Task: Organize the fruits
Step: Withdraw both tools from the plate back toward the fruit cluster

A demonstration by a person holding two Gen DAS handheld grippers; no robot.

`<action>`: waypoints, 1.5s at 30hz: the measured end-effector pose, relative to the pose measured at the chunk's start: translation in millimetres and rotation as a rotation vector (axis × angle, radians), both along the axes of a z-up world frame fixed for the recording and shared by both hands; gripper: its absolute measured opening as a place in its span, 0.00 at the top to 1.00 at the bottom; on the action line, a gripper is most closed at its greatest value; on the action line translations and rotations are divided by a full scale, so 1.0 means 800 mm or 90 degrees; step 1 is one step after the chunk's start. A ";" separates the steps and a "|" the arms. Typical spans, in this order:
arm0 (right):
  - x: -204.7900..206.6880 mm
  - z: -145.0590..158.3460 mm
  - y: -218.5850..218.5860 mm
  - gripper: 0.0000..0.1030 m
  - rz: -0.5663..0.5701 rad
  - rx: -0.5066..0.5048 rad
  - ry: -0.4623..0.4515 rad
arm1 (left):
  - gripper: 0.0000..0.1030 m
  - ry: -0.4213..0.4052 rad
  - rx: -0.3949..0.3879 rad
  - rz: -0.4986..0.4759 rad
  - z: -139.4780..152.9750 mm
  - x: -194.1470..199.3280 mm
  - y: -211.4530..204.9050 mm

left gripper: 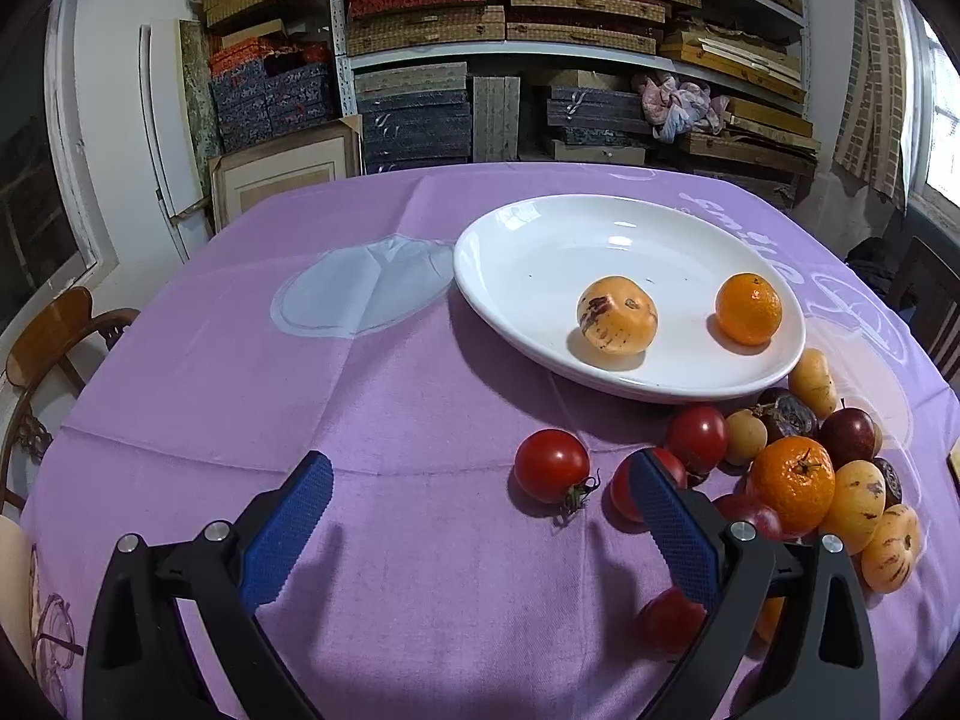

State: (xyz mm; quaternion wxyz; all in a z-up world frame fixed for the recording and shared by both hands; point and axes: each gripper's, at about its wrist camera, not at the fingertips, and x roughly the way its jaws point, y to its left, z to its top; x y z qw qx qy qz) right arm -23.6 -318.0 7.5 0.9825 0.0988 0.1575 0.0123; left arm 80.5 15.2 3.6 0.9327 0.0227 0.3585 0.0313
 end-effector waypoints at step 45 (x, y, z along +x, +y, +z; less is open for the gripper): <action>0.141 0.019 -0.009 0.04 0.040 0.143 0.076 | 0.03 0.060 -0.018 0.033 -0.017 0.032 0.014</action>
